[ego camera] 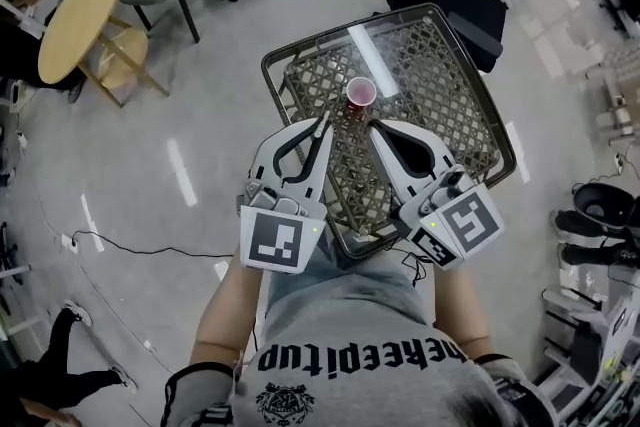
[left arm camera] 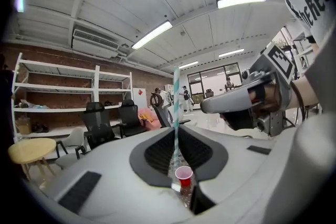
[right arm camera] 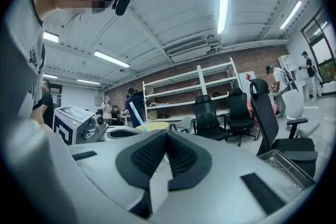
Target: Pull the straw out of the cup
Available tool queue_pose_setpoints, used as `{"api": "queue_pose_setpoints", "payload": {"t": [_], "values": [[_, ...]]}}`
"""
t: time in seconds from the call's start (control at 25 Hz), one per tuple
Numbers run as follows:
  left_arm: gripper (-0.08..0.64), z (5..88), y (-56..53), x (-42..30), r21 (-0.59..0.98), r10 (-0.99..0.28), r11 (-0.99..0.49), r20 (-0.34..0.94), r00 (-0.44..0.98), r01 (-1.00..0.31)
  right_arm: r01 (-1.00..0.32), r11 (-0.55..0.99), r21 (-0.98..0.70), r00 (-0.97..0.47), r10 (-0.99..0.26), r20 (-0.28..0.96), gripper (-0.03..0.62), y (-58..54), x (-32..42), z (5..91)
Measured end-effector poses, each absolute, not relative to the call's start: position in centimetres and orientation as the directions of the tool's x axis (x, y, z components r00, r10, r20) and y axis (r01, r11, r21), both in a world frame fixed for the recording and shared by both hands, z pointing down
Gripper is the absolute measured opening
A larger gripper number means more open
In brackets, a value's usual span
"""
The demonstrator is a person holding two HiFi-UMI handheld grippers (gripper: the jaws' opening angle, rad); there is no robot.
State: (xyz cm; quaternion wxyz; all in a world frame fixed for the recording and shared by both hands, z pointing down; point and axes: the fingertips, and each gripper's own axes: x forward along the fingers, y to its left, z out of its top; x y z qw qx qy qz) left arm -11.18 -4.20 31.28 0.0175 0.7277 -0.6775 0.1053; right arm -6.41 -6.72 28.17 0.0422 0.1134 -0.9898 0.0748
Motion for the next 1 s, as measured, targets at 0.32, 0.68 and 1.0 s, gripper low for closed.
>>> {"api": "queue_pose_setpoints", "payload": {"t": [0.32,0.68,1.0], "values": [[0.066,29.9,-2.3,-10.4,-0.097,-0.988,-0.048,0.148,0.034,-0.994,-0.197,0.973,-0.123,-0.977,-0.186,0.101,0.011,-5.4,-6.3,27.9],[0.066,29.6,-1.6,-9.7,-0.096,-0.99,-0.038,0.138,0.024,-0.995,-0.172,0.982,-0.082,-0.981,-0.163,0.104,0.009,-4.7,-6.1,28.0],[0.066,29.0,-1.7,-9.5,-0.097,-0.99,-0.044,0.134,0.03,-0.994,-0.176,0.981,-0.078,-0.981,-0.169,0.097,0.009,-4.8,-5.8,27.5]]}}
